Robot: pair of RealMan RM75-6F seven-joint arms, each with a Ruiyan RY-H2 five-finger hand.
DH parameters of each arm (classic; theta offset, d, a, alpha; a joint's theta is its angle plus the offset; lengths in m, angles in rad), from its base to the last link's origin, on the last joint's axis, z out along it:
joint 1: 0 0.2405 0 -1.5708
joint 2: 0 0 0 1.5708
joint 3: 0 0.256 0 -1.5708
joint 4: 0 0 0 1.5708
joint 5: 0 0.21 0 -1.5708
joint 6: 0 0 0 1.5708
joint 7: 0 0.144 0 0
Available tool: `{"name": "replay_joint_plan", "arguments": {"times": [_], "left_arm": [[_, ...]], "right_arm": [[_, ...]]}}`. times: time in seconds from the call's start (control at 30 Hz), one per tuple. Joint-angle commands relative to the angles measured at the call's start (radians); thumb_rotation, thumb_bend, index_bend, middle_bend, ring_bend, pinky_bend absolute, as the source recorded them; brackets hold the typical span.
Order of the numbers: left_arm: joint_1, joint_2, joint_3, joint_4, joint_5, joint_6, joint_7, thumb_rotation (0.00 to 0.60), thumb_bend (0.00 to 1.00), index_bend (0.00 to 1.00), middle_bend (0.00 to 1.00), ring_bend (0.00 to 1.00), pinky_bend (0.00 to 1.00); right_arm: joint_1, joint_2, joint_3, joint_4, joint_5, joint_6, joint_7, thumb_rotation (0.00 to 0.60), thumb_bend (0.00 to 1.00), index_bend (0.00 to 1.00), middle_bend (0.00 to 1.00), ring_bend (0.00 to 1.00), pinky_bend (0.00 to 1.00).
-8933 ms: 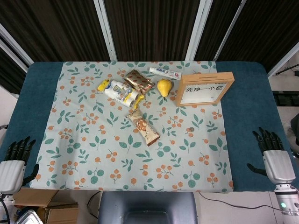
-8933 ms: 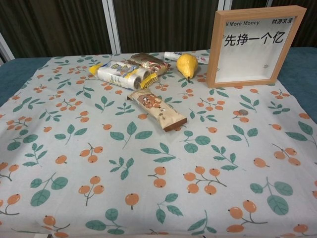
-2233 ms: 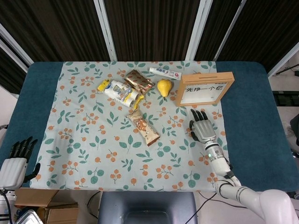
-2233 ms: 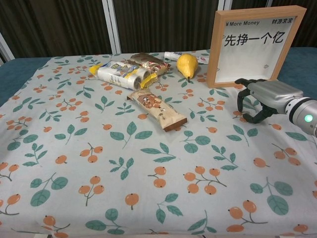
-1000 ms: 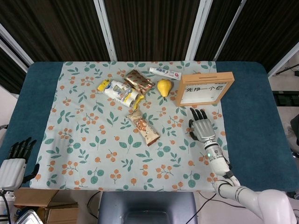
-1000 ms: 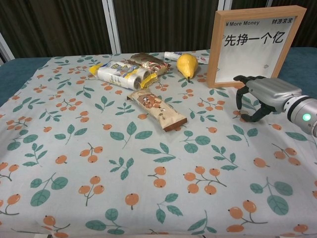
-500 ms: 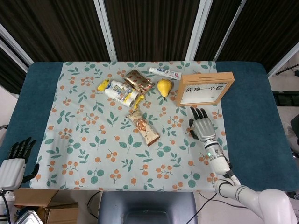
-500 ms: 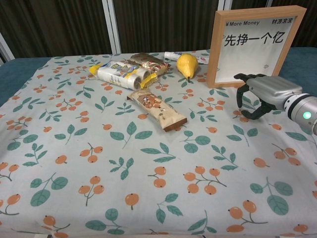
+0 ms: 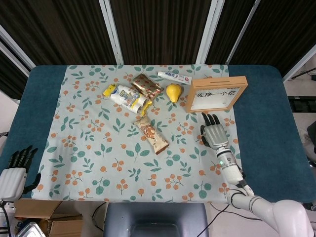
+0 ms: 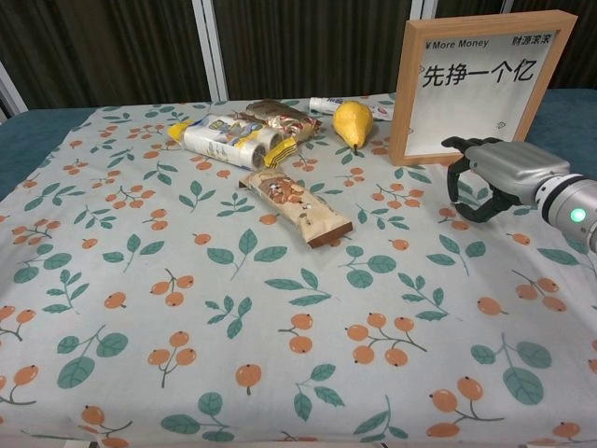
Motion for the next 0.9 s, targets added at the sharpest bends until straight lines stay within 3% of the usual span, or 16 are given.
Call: {"name": "replay_joint_plan", "arguments": {"times": [0.03,0.73,0.9], "left_arm": [[0.0,0.0,0.0,0.002,-0.001,-0.001,-0.001,0.6,0.42,0.0,0.0,0.0,0.0],[0.003,0.002,-0.001,0.003,0.0,0.003,-0.005,0.6,0.42,0.0,0.0,0.0,0.0],[0.003,0.004,-0.001,-0.002,0.002,0.006,-0.005,0.6,0.42,0.0,0.0,0.0,0.0]], "right_arm": [[0.001,-0.001,0.001,0.001,0.001,-0.002,0.001,0.6,0.58,0.64,0.1,0.0,0.0],[-0.001,-0.002,0.011,0.001,0.003,0.018,0.009,0.6,0.6,0.73,0.13,0.0,0.0],[-0.009,0.027,0.02,-0.049,-0.014,0.067,0.03,0.6,0.6,0.74,0.14,0.0,0.0]]}}
